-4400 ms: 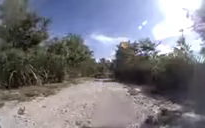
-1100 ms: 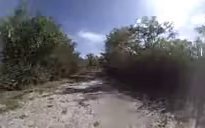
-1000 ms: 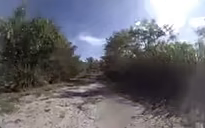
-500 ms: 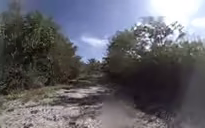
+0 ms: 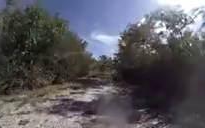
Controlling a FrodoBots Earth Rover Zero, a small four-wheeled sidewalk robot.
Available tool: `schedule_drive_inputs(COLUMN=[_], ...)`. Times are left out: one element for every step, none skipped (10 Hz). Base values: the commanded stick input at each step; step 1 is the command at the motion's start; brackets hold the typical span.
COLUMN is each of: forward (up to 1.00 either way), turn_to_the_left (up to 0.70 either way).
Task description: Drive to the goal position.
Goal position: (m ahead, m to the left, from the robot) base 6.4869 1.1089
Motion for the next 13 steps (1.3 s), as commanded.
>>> schedule_drive_inputs(forward=[0.85, 0.85, 0.85, 0.85, 0.85, 0.85, 0.85, 0.85, 0.85, 0.85, 0.85, 0.85, 0.85], turn_to_the_left=[0.0, 0.0, 0.0, 0.0, 0.0, 0.0, 0.0, 0.0, 0.0, 0.0, 0.0, 0.0, 0.0])
